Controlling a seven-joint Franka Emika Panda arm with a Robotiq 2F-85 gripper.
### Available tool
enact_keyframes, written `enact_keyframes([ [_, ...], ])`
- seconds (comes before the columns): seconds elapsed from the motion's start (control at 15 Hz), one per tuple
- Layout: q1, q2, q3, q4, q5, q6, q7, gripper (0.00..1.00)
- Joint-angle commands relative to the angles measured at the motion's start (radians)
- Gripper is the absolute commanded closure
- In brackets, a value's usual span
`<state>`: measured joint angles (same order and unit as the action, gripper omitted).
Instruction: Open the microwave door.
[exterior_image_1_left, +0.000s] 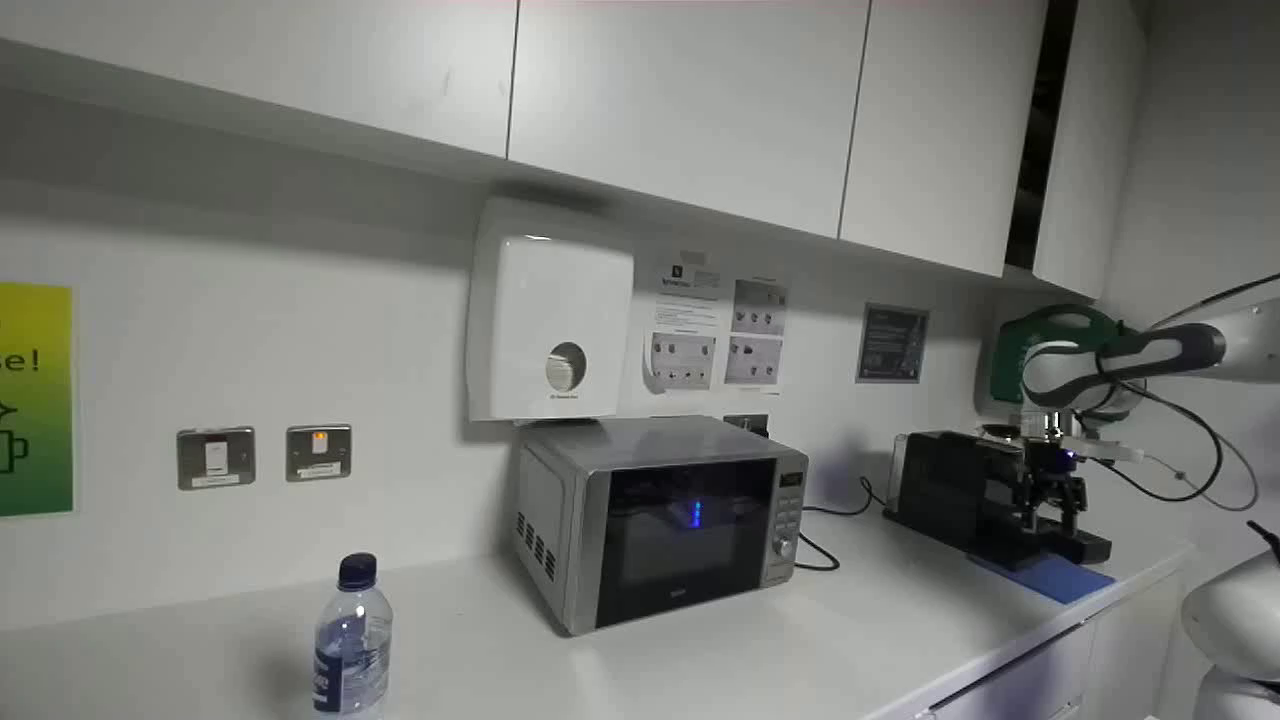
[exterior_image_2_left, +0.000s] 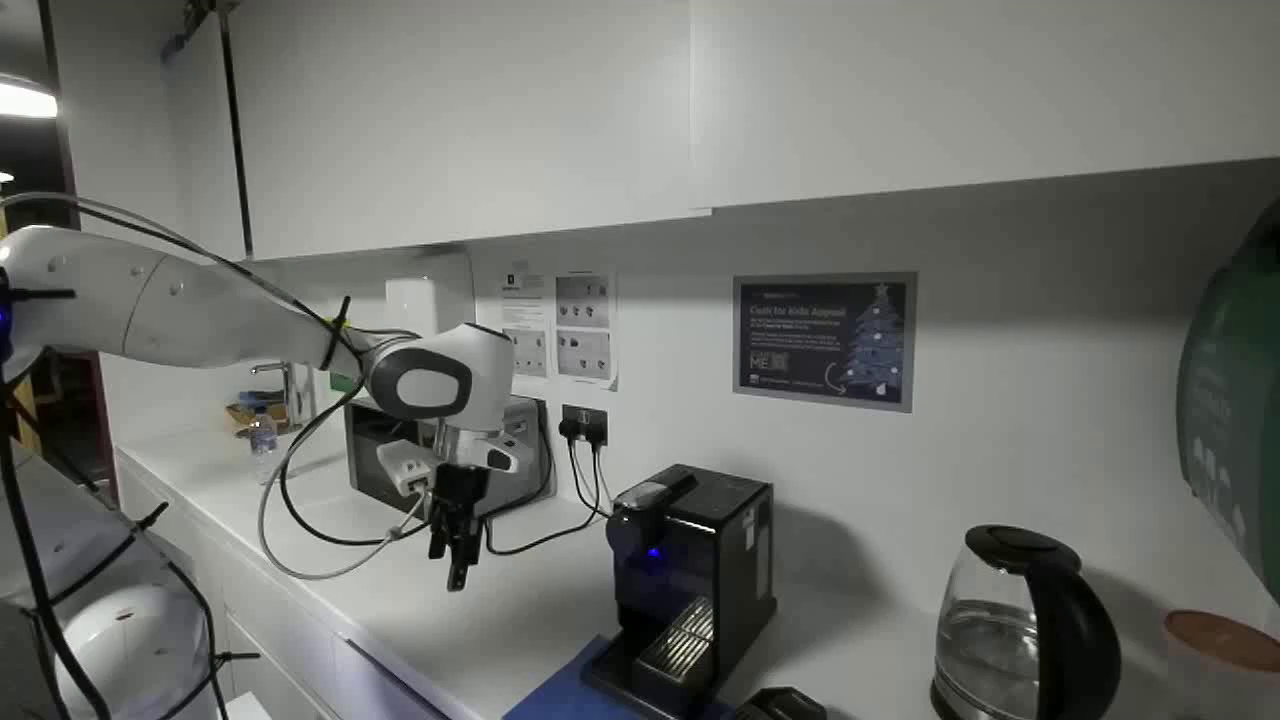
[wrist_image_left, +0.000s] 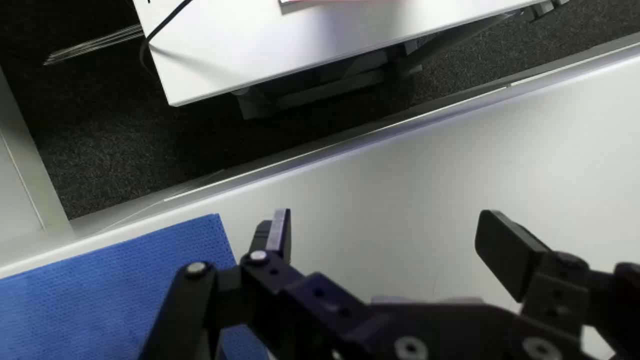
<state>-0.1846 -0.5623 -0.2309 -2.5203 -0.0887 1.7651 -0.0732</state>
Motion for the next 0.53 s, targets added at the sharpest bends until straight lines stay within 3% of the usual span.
enact_keyframes([
  [0.0, -0.01, 0.002, 0.009, 0.001, 0.004, -0.001, -0.005, 0.0],
  [0.47, 0.059, 0.031, 0.077, -0.052, 0.086, 0.055, 0.022, 0.0],
])
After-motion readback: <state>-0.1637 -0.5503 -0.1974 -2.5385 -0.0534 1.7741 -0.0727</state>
